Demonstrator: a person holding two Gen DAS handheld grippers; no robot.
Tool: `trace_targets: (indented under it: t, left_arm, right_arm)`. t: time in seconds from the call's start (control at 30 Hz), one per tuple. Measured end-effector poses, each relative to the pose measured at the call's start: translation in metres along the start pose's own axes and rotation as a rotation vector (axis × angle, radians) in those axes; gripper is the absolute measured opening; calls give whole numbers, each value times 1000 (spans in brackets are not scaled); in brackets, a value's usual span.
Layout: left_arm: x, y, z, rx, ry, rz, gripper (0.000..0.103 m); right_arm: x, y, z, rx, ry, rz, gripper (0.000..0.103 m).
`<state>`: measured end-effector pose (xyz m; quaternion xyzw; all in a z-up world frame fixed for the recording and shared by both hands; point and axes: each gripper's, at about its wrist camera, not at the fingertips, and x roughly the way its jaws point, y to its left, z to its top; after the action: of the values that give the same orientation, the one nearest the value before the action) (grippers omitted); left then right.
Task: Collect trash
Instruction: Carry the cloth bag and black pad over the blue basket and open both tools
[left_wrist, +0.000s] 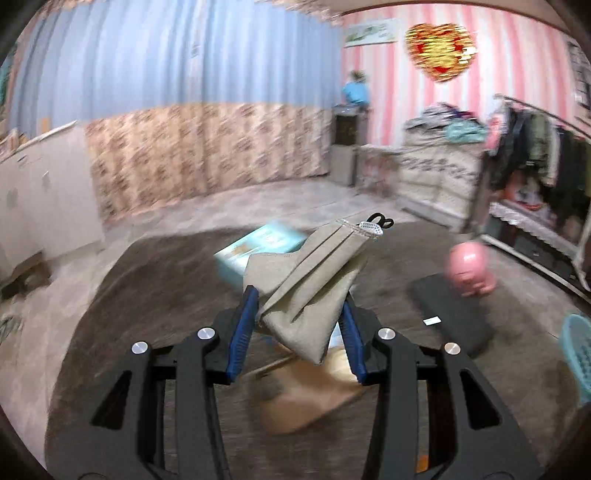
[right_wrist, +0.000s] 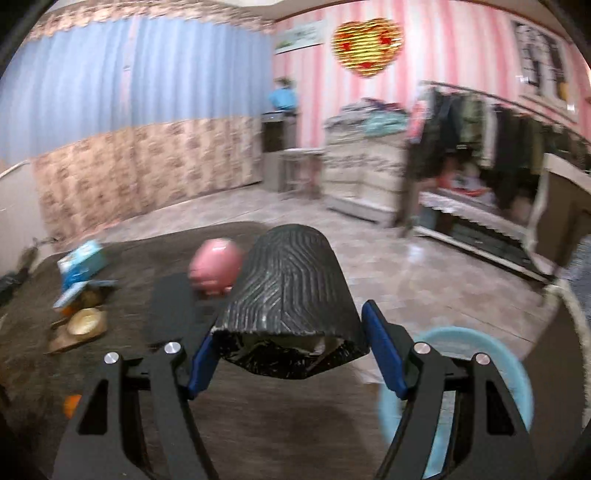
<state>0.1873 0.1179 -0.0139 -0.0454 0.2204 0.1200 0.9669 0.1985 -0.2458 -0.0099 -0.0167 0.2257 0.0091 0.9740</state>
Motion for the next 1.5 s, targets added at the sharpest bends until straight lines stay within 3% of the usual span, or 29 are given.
trace_targets:
  t: [0.17,0.47,0.77,1.13,1.37,1.5]
  left_arm:
    - [-9,-83,6,123,-22,-116,42]
    - [-30,-210,-5,218,-16,-359,42]
    - [-24,-314,-34,302,62,-553,42]
    - [-9,-431,-72,449,142,-696,42]
    - [14,-476,-88,497,201,-722,45]
    - [20,-481,-90,496,201,-716,58]
  right_arm:
    - [-2,-66,-11,78,13,-135,71]
    - [-15,-157,-32,165,35,-328,71]
    - [-9,-210,-52,228,87,-414,71]
    - [2,-239,-75,307,119,-412,71]
    - [5,-244,-82,346,141,-419,71]
    - [5,-242,-84,352,140,-418,71]
